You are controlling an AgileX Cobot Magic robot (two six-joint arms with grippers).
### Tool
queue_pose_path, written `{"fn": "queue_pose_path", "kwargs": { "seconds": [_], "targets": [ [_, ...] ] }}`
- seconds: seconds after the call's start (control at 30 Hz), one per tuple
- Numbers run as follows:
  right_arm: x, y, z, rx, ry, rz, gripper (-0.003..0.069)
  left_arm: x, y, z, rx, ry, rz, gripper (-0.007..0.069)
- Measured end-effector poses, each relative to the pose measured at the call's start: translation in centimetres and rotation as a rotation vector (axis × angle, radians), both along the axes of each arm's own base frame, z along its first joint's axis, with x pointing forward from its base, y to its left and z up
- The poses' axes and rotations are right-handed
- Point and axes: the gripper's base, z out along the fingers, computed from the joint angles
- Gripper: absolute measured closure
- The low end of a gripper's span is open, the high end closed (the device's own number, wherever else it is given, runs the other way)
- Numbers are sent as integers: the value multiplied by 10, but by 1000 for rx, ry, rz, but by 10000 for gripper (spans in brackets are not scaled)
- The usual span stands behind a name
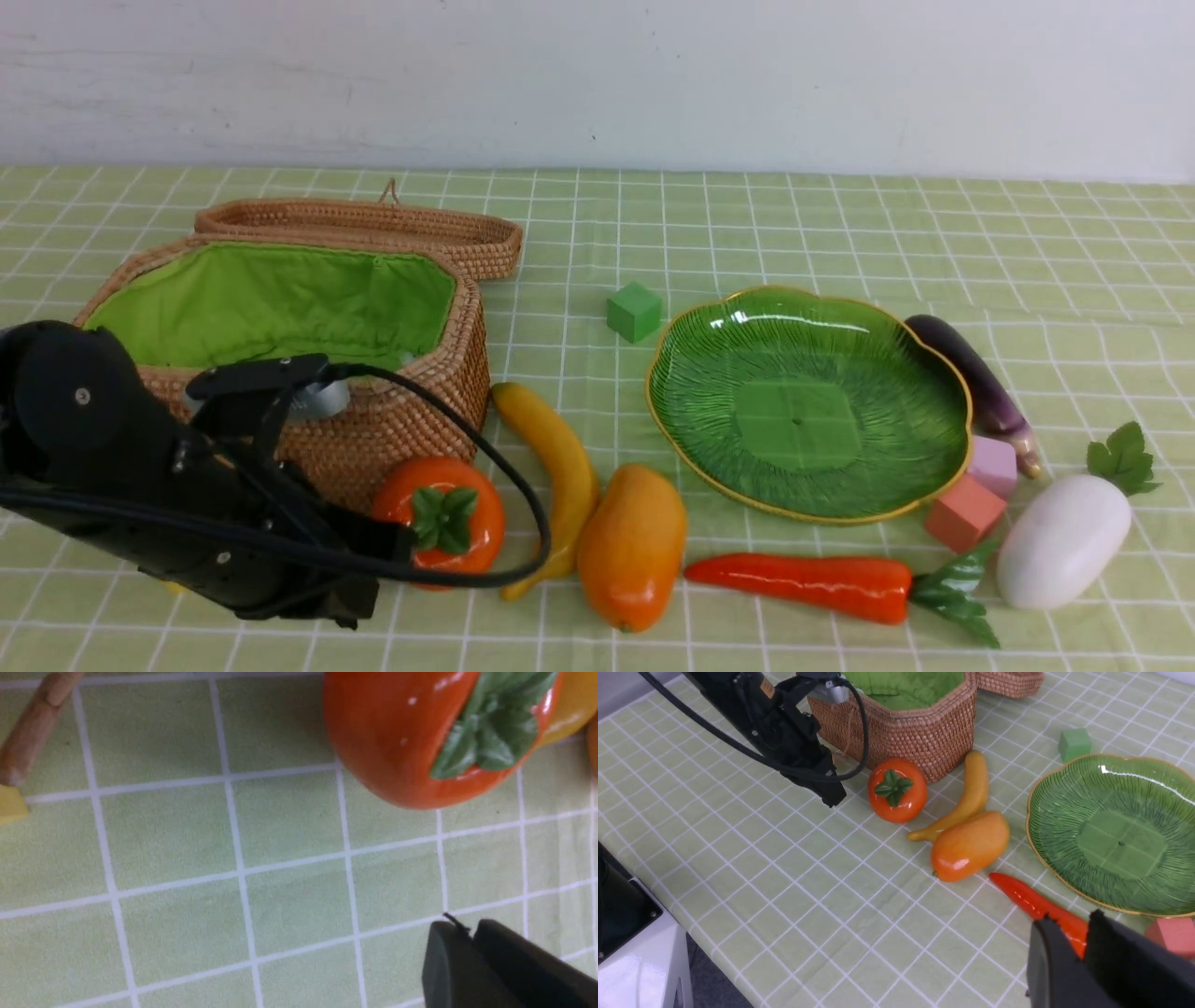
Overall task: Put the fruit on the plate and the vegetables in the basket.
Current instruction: Grab a tomato with your left arm and place it on the plate on the right.
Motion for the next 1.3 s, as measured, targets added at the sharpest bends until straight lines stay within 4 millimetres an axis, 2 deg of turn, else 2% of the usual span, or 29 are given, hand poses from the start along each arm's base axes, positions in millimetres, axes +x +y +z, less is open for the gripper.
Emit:
{"fn": "queue_pose_path", "kwargs": {
  "seconds": [0.1,0.23,0.27,0.3,0.33,0.6,1.3],
  "targets": [
    [0,0,0,0,0,0,539,0,1,4,-1,-26,2,372],
    [0,0,0,0,0,0,538,9,1,5,1,-111,21,103],
    [0,0,0,0,0,0,538,9,1,5,1,-115,23,90],
    [0,0,0,0,0,0,538,14,1,3,10,-149,19,6],
    [0,0,0,0,0,0,538,16,1,2,15,-159,17,-14],
    [0,0,0,-1,2,1,538,22,1,-4,44,-196,-18,-34],
    [0,0,-1,-4,7,3,540,26,-2,-4,35,-255,-60,11]
  ]
}}
